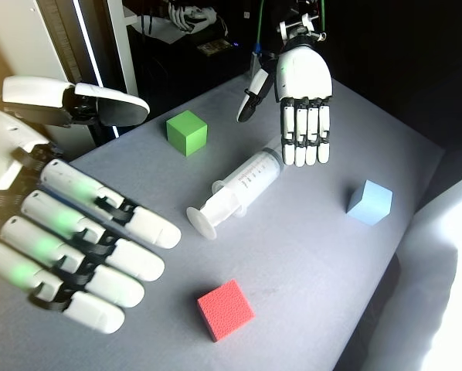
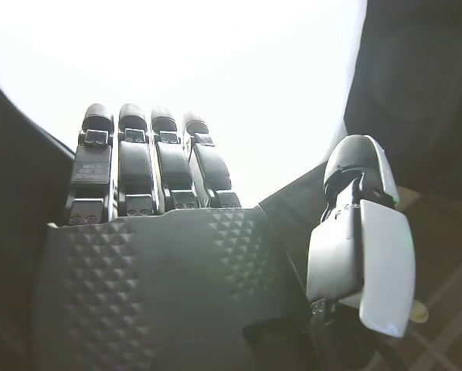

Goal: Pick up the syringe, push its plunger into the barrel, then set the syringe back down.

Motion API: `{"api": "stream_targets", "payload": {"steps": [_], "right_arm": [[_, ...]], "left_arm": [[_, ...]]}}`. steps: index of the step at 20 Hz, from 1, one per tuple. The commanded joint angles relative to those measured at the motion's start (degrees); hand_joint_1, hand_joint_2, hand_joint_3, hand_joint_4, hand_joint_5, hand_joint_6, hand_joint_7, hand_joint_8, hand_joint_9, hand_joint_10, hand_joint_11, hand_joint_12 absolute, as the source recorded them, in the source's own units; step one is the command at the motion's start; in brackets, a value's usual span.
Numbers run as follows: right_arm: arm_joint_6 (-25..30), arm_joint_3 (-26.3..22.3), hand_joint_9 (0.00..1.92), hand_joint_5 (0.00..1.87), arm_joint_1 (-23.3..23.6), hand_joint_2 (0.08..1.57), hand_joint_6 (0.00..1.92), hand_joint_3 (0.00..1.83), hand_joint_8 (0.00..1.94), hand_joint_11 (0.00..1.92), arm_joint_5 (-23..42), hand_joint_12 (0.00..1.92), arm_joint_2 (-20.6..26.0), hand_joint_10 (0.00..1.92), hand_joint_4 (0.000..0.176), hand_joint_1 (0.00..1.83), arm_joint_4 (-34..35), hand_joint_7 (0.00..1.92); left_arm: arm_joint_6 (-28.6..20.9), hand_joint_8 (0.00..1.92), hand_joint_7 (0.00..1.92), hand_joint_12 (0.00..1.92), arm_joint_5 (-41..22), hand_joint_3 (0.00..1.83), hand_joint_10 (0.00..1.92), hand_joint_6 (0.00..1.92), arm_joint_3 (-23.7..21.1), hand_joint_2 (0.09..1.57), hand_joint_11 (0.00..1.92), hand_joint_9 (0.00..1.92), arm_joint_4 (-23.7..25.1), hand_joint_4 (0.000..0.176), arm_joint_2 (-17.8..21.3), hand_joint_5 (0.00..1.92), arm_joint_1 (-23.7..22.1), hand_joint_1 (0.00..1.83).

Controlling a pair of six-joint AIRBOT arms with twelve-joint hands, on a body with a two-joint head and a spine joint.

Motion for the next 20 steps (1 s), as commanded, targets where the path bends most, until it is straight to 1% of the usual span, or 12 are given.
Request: {"api": "stream_targets", "payload": {"steps": [1,3,4,8,9,11,12,13,16,17,19,20], "right_arm": [[0.58,-0.19,0.02,0.06,1.34,1.24,0.01,0.01,0.01,0.01,4.36,0.04,1.09,0.00,0.000,0.00,-0.03,0.04],[0.05,-0.24,0.00,0.01,2.95,1.24,0.00,0.01,0.00,0.00,0.02,0.00,1.13,0.00,0.000,0.00,-0.22,0.00],[-0.80,-0.24,0.00,0.00,3.53,1.24,0.00,0.01,0.00,0.00,-1.47,0.00,1.13,0.00,0.000,0.00,-0.21,0.00],[-1.03,-1.13,0.00,0.00,5.49,1.24,0.00,0.01,0.00,0.00,1.99,0.00,1.08,0.00,0.000,0.00,5.54,0.00],[-1.67,-1.40,0.00,0.05,5.42,1.27,0.02,0.01,0.01,0.00,2.31,0.00,1.12,0.00,0.000,0.07,7.51,0.03],[-2.89,-2.27,0.00,0.05,6.02,1.26,0.01,0.00,0.00,0.00,1.86,0.00,1.12,0.00,0.000,0.00,7.71,0.02],[-2.89,-2.91,0.01,0.07,7.06,1.25,0.01,0.00,0.01,0.03,1.22,0.01,1.04,0.01,0.000,0.00,7.77,0.04],[-2.90,-3.22,0.00,0.04,8.61,1.25,0.00,0.00,0.00,0.00,0.28,0.00,0.81,0.00,0.000,0.00,7.94,0.01],[-5.32,-3.23,0.01,0.06,12.45,1.24,0.01,0.00,0.01,0.02,-2.75,0.01,0.75,0.00,0.000,0.00,7.93,0.04],[-6.74,-3.26,0.01,0.05,14.12,1.24,0.01,0.00,0.01,0.02,-6.01,0.01,0.56,0.00,0.000,0.00,7.92,0.03],[-8.40,-3.39,0.00,0.05,15.41,1.24,0.00,0.00,0.00,0.00,-12.57,0.00,-0.13,0.00,0.000,0.00,6.40,0.01],[-8.49,-3.52,0.00,0.05,15.56,1.24,0.00,0.00,0.00,0.00,-13.26,0.00,-0.13,0.00,0.000,0.00,4.89,0.02]], "left_arm": [[0.14,0.02,0.15,0.23,-5.37,0.02,0.02,0.02,0.03,1.21,0.00,0.11,0.16,0.000,0.46,0.16,-0.85,0.00],[0.16,0.01,0.17,0.30,-5.26,0.01,0.02,0.01,0.03,1.21,0.00,0.13,-0.16,0.000,0.47,0.18,-0.86,0.00],[0.86,0.01,0.14,0.19,-5.26,0.00,0.01,0.01,-0.04,1.21,0.00,0.10,-1.33,0.000,0.45,0.15,-0.91,0.00],[4.99,0.01,0.13,0.17,-5.26,0.01,0.00,0.01,-0.60,1.21,0.00,0.10,-6.21,0.000,0.39,0.14,-1.25,0.00],[5.88,0.01,0.20,0.32,-5.25,0.00,0.01,0.01,-0.61,1.21,0.00,0.17,-6.96,0.000,0.21,0.21,-1.49,0.00],[6.90,0.00,0.12,0.12,-5.18,0.00,0.00,0.00,-0.61,1.22,0.00,0.08,-8.46,0.000,-0.09,0.13,-1.51,0.00],[7.65,0.00,0.12,0.11,-5.19,0.00,0.00,0.00,-0.59,1.22,0.00,0.07,-10.29,0.000,-0.49,0.13,-1.51,0.00],[9.15,0.00,0.18,0.29,-5.21,0.00,0.00,0.00,-0.46,1.22,0.00,0.14,-12.59,0.000,-1.16,0.19,-1.83,0.00],[12.27,0.00,0.16,0.27,-5.67,0.00,0.00,0.00,0.23,1.23,0.00,0.12,-16.72,0.000,-3.40,0.17,-2.06,0.00],[13.64,0.00,0.15,0.26,-6.43,0.00,0.00,0.00,0.30,1.22,0.00,0.11,-18.62,0.000,-4.17,0.16,-1.98,0.00],[15.04,0.00,0.16,0.31,-9.07,0.00,0.01,0.00,0.32,1.20,0.00,0.13,-21.35,0.000,-5.81,0.16,-0.75,0.00],[15.05,0.00,0.18,0.41,-10.76,0.00,0.01,0.00,0.31,1.16,0.00,0.16,-21.98,0.000,-6.69,0.18,0.03,0.02]]}}
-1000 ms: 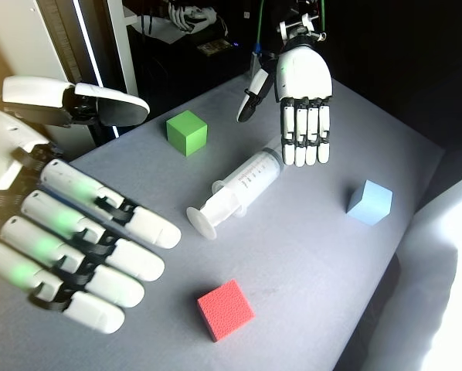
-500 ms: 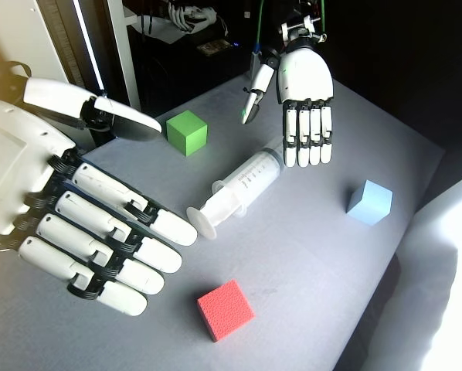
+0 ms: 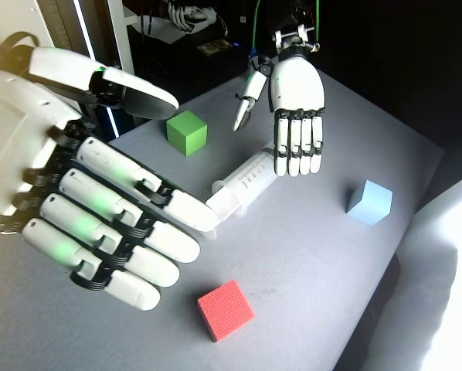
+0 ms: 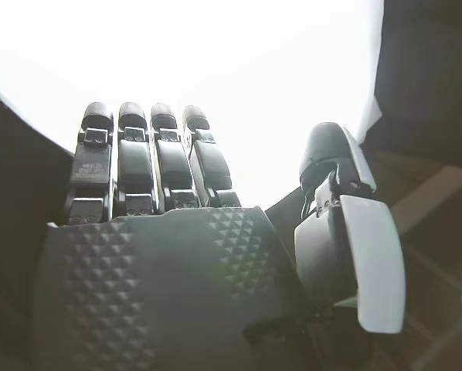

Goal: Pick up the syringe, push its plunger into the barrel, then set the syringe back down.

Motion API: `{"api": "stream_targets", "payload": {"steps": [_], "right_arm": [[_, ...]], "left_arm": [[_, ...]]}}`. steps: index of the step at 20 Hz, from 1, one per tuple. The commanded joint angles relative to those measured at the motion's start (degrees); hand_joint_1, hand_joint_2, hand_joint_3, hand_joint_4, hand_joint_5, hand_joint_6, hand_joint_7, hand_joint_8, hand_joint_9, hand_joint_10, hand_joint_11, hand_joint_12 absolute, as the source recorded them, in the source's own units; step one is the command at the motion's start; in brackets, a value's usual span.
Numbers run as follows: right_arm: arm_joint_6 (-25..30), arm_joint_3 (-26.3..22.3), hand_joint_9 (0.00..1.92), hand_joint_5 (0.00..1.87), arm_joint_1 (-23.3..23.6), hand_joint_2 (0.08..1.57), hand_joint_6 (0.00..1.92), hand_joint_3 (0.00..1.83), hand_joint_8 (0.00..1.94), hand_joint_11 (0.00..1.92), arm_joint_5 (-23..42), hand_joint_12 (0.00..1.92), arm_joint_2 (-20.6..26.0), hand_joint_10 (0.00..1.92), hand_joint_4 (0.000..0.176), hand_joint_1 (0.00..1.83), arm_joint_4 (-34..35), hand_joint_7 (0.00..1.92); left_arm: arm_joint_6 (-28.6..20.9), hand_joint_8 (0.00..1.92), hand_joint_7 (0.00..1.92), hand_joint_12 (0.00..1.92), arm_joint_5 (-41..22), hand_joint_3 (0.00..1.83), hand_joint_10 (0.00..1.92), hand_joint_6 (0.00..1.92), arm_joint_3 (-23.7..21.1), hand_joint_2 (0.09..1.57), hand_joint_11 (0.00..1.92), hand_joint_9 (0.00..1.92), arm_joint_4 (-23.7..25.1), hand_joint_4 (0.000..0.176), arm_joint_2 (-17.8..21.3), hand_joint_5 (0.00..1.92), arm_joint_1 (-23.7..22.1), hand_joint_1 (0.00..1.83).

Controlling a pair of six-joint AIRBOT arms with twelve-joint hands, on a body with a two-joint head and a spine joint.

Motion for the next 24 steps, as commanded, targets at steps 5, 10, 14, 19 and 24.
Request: {"api": "stream_targets", "payload": {"steps": [5,10,14,19,24], "right_arm": [[1.17,-0.30,0.01,0.06,0.47,1.24,0.00,0.00,0.01,0.02,7.39,0.01,0.10,0.00,0.000,0.00,-2.30,0.03],[10.96,-0.26,0.01,0.06,-2.93,1.24,0.00,0.00,0.00,0.03,6.11,0.01,0.11,0.01,0.000,0.00,-1.48,0.03],[18.44,-0.23,0.03,0.07,-6.80,1.24,0.01,0.00,0.01,0.03,5.57,0.02,-0.05,0.01,0.000,0.00,-0.88,0.05],[23.53,-0.24,0.08,0.13,-8.91,1.24,0.01,0.00,0.00,0.00,12.26,0.28,-3.10,0.00,0.000,0.00,7.70,0.10],[27.94,-0.97,0.07,0.12,-15.17,1.25,0.00,0.00,0.00,0.00,21.90,0.28,-7.49,0.00,0.000,0.00,9.02,0.10]], "left_arm": [[0.29,0.00,0.06,0.24,-8.57,0.00,0.00,0.00,0.91,0.99,0.00,0.06,-0.70,0.000,-3.00,0.05,2.00,0.52],[0.29,0.00,0.04,0.26,-9.43,0.00,0.00,0.00,2.53,0.99,0.00,0.05,-1.05,0.000,-4.88,0.03,3.91,0.77],[0.30,0.00,0.06,0.26,-9.71,0.00,0.00,0.01,4.80,0.99,0.00,0.05,-1.94,0.000,-6.62,0.08,5.08,1.01],[0.30,0.01,0.13,0.25,-9.71,0.01,0.01,0.01,7.78,1.06,0.00,0.10,-2.68,0.000,-9.34,0.13,5.74,0.96],[1.28,0.02,0.36,0.63,-9.56,0.00,0.04,0.02,8.66,1.06,0.00,0.31,-5.73,0.000,-11.46,0.32,6.79,0.94]]}}
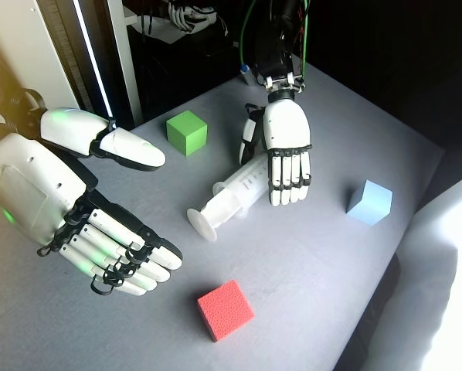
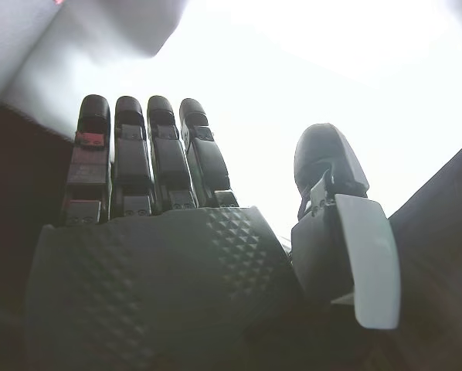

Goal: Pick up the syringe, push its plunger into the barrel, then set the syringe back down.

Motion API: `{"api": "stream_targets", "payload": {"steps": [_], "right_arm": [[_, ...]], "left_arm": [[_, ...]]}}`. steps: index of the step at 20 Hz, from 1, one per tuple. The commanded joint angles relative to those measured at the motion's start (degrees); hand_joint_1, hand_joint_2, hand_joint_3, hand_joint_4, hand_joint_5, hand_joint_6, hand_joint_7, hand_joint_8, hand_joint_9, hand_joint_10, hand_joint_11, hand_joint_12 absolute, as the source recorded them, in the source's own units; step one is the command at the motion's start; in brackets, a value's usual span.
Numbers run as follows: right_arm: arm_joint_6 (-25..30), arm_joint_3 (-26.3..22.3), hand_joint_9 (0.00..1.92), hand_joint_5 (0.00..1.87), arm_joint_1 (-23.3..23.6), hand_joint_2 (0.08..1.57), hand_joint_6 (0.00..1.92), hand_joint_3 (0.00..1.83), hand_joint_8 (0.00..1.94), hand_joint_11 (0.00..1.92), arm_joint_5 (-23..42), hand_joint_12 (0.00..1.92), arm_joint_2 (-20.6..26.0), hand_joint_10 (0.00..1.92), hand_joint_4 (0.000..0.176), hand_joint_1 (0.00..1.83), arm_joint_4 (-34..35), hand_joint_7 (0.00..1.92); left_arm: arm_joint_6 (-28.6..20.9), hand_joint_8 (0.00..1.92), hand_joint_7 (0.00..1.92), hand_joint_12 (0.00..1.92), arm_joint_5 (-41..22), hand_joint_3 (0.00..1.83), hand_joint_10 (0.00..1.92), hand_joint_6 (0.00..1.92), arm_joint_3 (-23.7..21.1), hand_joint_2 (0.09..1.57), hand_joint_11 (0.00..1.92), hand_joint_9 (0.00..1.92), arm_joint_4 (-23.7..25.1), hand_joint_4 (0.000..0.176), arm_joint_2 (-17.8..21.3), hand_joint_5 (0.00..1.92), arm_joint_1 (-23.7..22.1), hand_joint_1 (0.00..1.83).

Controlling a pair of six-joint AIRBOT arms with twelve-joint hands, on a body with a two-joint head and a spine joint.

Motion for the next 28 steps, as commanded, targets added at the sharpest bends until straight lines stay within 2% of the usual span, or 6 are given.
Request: {"api": "stream_targets", "payload": {"steps": [1,14,15,21,23,28], "right_arm": [[1.11,0.02,0.07,0.11,0.66,1.25,0.00,0.00,0.00,0.00,9.57,0.27,0.07,0.00,0.000,0.00,-2.19,0.09],[10.57,-1.87,0.08,0.13,0.82,1.25,0.01,0.00,0.01,0.00,15.18,0.29,0.00,0.01,0.000,0.00,-3.23,0.09],[10.21,-2.27,0.06,0.12,0.99,1.26,0.00,0.00,0.00,0.00,15.03,0.24,0.00,0.00,0.000,0.00,-3.32,0.08],[10.29,-2.37,0.06,0.10,1.66,1.26,0.00,0.00,0.00,0.00,12.94,0.22,0.02,0.00,0.000,0.02,-3.61,0.08],[12.43,-2.38,0.06,0.12,1.93,1.26,0.00,0.00,0.00,0.00,12.59,0.22,0.02,0.00,0.000,0.04,-3.61,0.08],[13.17,-2.53,0.10,0.15,1.93,1.25,0.01,0.00,0.01,0.00,10.72,0.34,0.03,0.01,0.000,0.06,-2.24,0.12]], "left_arm": [[0.18,0.02,0.40,0.72,-3.58,0.00,0.04,0.02,-0.03,1.07,0.00,0.34,0.92,0.000,0.16,0.34,0.33,0.90],[0.83,0.06,0.79,1.12,-3.79,0.00,0.09,0.05,-0.64,1.20,0.10,0.69,-1.63,0.000,-0.40,0.70,1.42,0.92],[0.83,1.09,0.83,1.18,-3.79,0.00,0.16,1.03,-0.71,1.23,0.17,0.75,-1.69,0.000,-0.37,0.68,1.49,1.12],[0.83,1.31,0.84,1.35,-3.78,0.00,1.36,1.13,-1.09,1.20,0.37,0.68,-1.99,0.000,0.01,0.81,1.72,1.31],[0.83,1.38,0.81,1.34,-3.77,0.00,0.91,1.13,-1.48,1.21,0.37,0.71,-2.23,0.000,0.41,0.82,1.64,1.18],[3.12,1.45,0.77,1.41,-2.89,0.00,0.93,1.23,-2.68,1.24,0.27,0.65,-4.02,0.000,2.54,0.74,-0.46,1.16]]}}
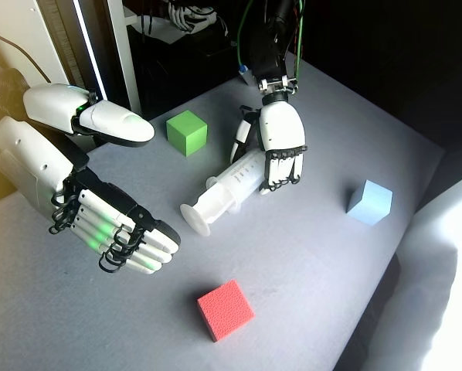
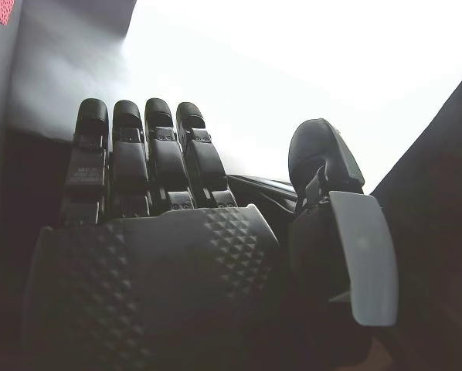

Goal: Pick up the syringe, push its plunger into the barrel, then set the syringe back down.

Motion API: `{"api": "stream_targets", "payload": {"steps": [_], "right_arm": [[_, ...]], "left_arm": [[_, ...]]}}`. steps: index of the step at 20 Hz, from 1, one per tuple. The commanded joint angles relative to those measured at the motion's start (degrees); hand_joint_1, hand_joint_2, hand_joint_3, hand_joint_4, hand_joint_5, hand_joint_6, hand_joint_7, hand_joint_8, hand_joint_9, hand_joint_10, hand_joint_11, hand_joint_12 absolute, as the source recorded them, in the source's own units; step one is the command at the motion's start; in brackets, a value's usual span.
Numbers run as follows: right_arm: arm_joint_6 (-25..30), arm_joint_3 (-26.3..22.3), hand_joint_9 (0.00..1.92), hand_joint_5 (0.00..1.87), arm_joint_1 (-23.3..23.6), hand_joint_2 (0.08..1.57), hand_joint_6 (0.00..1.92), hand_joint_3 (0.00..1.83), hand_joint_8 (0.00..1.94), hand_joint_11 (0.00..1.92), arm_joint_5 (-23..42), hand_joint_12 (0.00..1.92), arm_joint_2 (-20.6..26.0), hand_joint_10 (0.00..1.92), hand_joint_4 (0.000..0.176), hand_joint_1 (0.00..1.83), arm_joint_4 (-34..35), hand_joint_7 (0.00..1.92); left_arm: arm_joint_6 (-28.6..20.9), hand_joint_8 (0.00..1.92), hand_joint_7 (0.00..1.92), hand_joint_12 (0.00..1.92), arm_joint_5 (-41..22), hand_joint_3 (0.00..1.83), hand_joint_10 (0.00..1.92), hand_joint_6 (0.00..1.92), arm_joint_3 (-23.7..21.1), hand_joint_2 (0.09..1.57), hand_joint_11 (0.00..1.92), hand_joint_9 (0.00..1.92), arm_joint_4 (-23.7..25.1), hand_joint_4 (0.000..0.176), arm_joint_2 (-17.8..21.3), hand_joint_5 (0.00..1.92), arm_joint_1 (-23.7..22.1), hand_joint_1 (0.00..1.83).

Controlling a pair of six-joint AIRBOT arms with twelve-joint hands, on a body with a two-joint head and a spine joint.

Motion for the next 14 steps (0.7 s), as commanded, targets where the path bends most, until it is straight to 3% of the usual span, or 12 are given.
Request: {"api": "stream_targets", "payload": {"steps": [1,2,3,4,5,6,7,10,11,14], "right_arm": [[0.89,-0.24,0.07,0.13,0.62,1.26,0.00,0.00,0.00,0.00,6.32,0.28,0.73,0.00,0.000,0.03,-2.85,0.10],[1.28,-0.59,0.08,0.13,0.73,1.26,0.00,0.00,0.00,0.00,7.04,0.28,0.74,0.00,0.000,0.02,-2.86,0.10],[1.81,-1.05,0.08,0.12,0.90,1.26,0.00,0.00,0.00,0.00,7.63,0.28,0.74,0.00,0.000,0.00,-2.86,0.10],[3.21,-1.54,0.07,0.11,0.97,1.26,0.00,0.00,0.00,0.00,8.32,0.25,0.74,0.00,0.000,0.00,-2.86,0.09],[4.41,-2.13,0.07,0.11,0.99,1.26,0.00,0.00,0.00,0.00,9.02,0.25,0.76,0.00,0.000,0.00,-2.85,0.09],[5.00,-2.67,0.04,0.09,1.02,1.26,0.00,0.00,0.00,0.00,9.38,0.20,0.76,0.00,0.000,0.00,-2.85,0.06],[5.47,-3.22,0.04,0.09,1.05,1.26,0.00,0.00,0.00,0.00,9.66,0.19,0.76,0.00,0.000,0.00,-2.84,0.06],[7.99,-4.58,0.04,0.10,0.94,1.26,0.00,0.00,0.00,0.00,9.69,0.17,0.73,0.01,0.000,0.00,-1.41,0.05],[9.45,-4.73,0.06,0.10,0.84,1.26,0.00,0.00,0.01,0.00,9.09,0.22,0.71,0.01,0.000,0.00,0.00,0.07],[12.15,-4.71,0.07,0.11,0.79,1.26,0.00,0.00,0.00,0.00,5.42,0.25,0.67,0.00,0.000,0.00,4.33,0.08]], "left_arm": [[0.43,1.41,0.79,1.37,-2.66,0.00,0.90,1.19,-0.25,1.22,0.32,0.68,1.75,0.000,1.20,0.78,-1.26,1.17],[0.77,1.36,0.84,1.38,-2.18,0.00,1.36,1.11,-0.31,1.21,0.35,0.66,1.27,0.000,1.84,0.80,-2.24,1.31],[1.11,1.32,0.84,1.40,-2.12,0.00,1.50,1.09,-0.37,1.20,0.33,0.66,0.73,0.000,2.28,0.83,-3.08,1.34],[1.32,1.40,0.80,1.38,-2.03,0.00,1.14,1.12,-0.38,1.22,0.29,0.61,0.15,0.000,2.56,0.81,-3.78,1.21],[1.50,1.40,0.80,1.38,-1.95,0.00,1.14,1.12,-0.39,1.22,0.29,0.61,-0.40,0.000,2.79,0.81,-4.56,1.21],[1.58,1.45,0.77,1.38,-1.82,0.00,0.99,1.15,-0.40,1.23,0.26,0.62,-1.04,0.000,2.98,0.79,-5.13,1.18],[1.68,1.41,0.80,1.40,-1.75,0.00,1.41,1.13,-0.45,1.22,0.27,0.62,-1.60,0.000,3.14,0.79,-5.65,1.31],[2.61,1.40,0.81,1.40,-0.85,0.00,1.49,1.12,-0.56,1.22,0.29,0.62,-3.73,0.000,3.55,0.80,-7.90,1.33],[3.51,1.46,0.76,1.40,-0.24,0.01,1.03,1.20,-0.56,1.24,0.25,0.60,-5.09,0.000,3.65,0.77,-8.84,1.17],[6.12,1.41,0.79,1.38,0.94,0.00,0.94,1.13,-0.63,1.21,0.27,0.65,-8.42,0.000,4.01,0.81,-11.52,1.18]]}}
